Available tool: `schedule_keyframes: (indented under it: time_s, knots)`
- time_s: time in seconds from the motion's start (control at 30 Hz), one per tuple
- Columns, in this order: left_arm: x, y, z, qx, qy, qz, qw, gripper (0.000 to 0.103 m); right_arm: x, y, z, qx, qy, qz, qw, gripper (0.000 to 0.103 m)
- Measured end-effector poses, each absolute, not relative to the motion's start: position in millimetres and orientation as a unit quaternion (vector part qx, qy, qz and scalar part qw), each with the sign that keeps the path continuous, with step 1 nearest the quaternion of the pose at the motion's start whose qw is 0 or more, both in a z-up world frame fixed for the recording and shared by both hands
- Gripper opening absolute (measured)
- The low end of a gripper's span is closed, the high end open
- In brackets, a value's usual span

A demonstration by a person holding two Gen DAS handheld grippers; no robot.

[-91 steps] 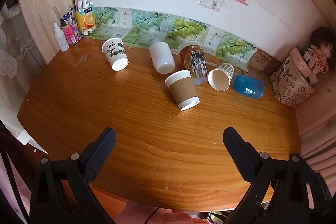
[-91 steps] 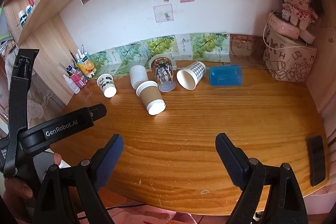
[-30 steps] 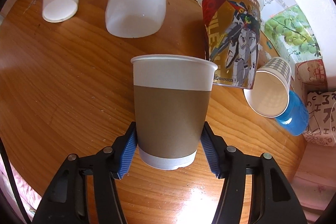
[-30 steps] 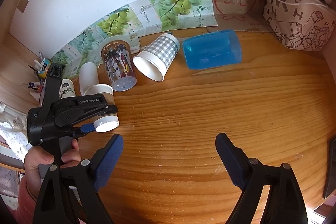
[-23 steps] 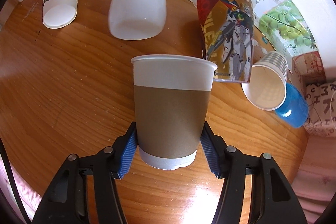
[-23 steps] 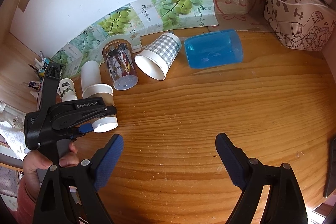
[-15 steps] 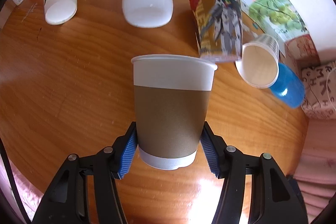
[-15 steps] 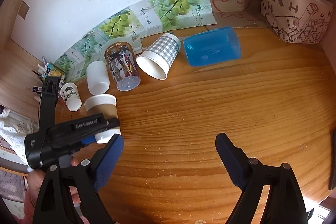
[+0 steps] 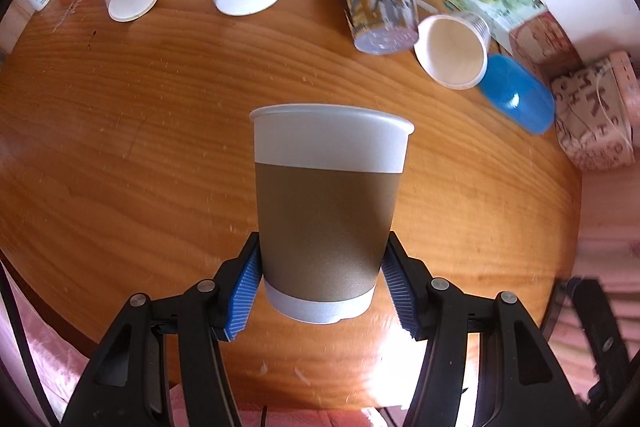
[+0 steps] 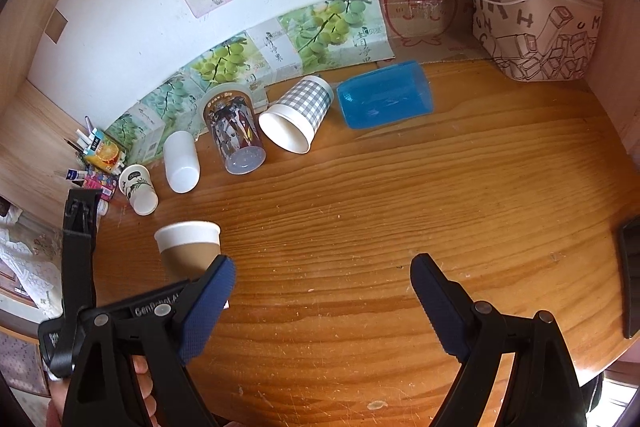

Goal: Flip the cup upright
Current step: 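Lift the brown-sleeved cup with the left gripper and carry it across the desk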

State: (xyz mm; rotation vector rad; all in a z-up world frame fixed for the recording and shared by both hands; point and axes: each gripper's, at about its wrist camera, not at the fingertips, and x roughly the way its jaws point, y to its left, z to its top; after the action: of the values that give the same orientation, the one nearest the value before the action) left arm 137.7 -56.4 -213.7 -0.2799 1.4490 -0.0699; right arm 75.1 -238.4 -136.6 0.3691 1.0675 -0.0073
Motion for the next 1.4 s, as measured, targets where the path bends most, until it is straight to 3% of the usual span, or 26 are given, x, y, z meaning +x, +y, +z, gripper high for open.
schedule_keyframes:
  time_s: [0.57,1.23,1.4]
  knots:
    - [84,-50,-232,-0.107,0.689,-0.068,0.714,0.062,33,-244,-138,0.183,0.500,-0.040,0.845,0.090]
    - [85,-58,-255,-0.100,0.709,-0.087,0.693,0.064,27,-237,-142,0.168,0.511,-0.050,0.841,0.090]
    - [83,-59,-254,-0.098,0.708,-0.090,0.693,0.071,26,-238,-142,0.171,0.512,-0.051,0.841,0.090]
